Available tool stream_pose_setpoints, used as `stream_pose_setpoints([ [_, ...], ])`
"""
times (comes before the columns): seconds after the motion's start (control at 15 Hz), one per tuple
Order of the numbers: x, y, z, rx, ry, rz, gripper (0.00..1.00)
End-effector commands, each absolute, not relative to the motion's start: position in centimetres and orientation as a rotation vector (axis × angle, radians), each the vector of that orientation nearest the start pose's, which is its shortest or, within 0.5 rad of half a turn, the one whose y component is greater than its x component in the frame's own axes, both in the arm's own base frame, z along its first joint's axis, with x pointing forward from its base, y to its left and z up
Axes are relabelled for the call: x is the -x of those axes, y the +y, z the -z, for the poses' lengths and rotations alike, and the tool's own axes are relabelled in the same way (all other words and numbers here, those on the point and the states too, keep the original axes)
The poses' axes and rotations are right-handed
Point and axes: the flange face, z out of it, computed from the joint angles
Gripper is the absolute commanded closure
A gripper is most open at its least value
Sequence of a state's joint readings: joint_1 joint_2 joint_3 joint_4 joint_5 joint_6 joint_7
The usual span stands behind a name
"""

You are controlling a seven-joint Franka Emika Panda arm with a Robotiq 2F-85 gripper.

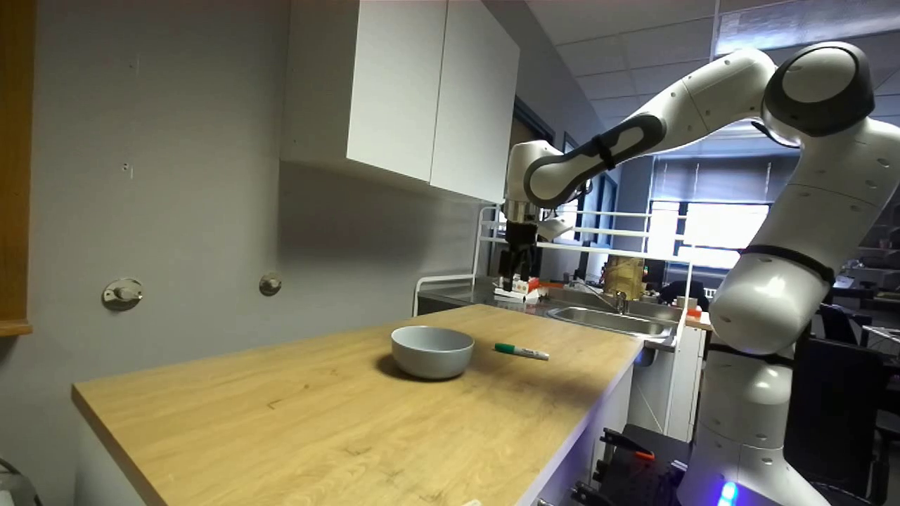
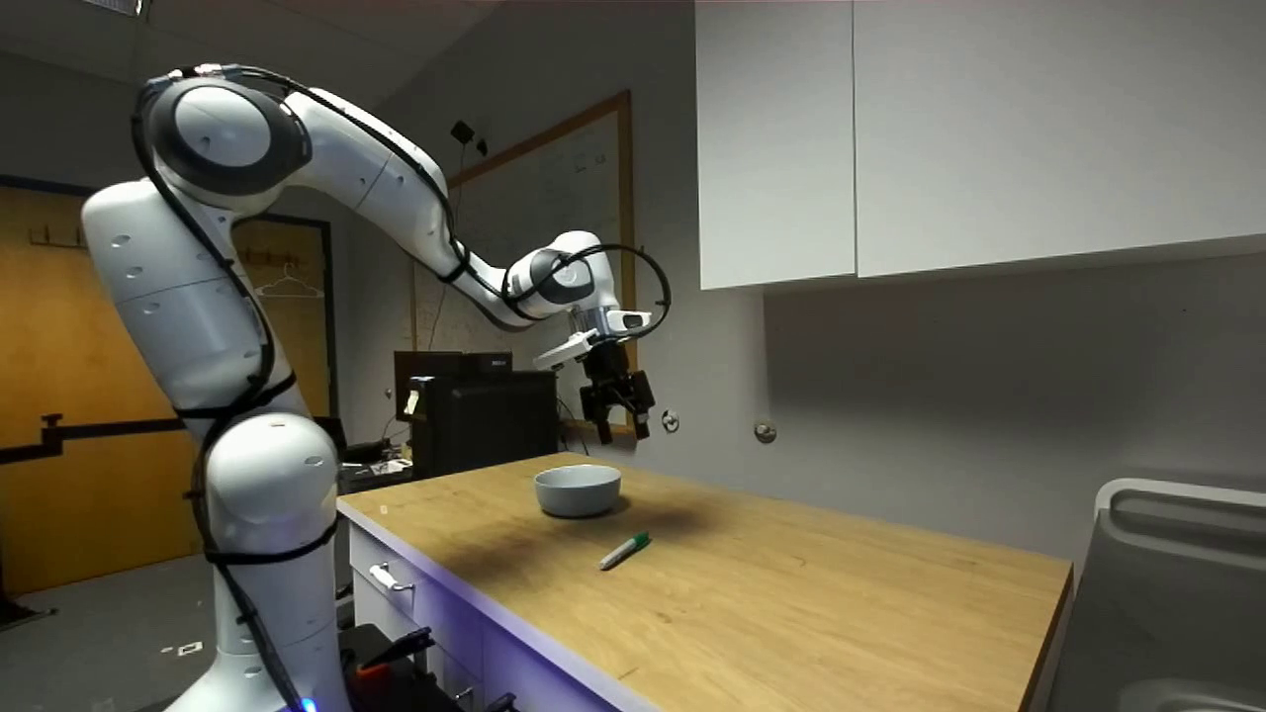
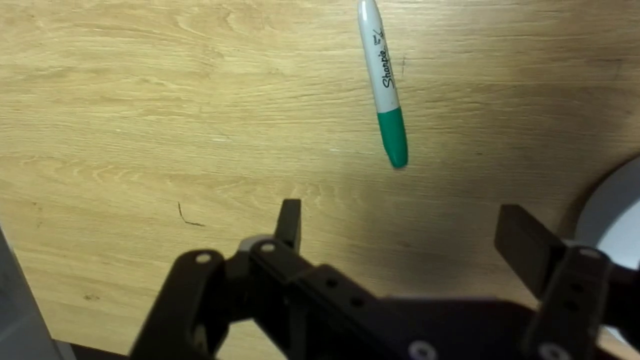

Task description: Put the marker in the bowl

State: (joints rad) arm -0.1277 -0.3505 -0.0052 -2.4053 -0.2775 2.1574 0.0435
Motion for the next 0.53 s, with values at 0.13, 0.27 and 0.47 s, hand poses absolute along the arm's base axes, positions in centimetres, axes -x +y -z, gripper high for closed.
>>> stream_pose_setpoints([
  [0.13,-46.1,-9.7,-42.5,3.371,0.120,0.056,0.00],
  [0.27,-46.8,-10.7,-40.7,3.347,0.100,-0.003,0.00],
  [0.47,-47.9,-11.8,-37.7,3.326,0.064,-0.093,0.00],
])
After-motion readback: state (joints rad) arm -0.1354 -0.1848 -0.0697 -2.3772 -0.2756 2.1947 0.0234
